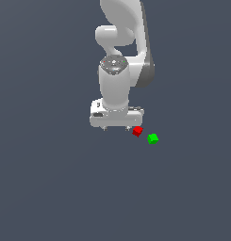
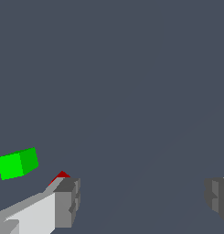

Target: Stack the red cube on top of the green cube.

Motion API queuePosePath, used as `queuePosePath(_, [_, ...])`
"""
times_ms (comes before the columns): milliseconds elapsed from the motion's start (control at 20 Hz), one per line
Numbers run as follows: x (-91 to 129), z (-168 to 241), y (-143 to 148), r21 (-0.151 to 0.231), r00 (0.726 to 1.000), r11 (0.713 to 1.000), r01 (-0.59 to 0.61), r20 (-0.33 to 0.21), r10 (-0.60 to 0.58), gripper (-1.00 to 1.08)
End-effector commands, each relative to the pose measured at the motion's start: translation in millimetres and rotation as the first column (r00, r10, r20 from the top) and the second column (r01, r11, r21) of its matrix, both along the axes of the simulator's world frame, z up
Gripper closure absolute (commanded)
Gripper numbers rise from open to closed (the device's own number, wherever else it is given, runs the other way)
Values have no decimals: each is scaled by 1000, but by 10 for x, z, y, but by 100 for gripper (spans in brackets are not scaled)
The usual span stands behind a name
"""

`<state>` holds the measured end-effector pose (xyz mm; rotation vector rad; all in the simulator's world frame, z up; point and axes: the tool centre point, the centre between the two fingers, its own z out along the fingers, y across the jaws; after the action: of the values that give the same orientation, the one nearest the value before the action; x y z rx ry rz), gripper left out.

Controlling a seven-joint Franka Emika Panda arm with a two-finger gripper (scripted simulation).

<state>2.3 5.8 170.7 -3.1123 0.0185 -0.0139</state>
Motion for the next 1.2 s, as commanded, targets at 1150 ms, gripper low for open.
queuePosePath(1150, [-478, -407, 421, -11, 966, 966, 258, -5, -258, -92])
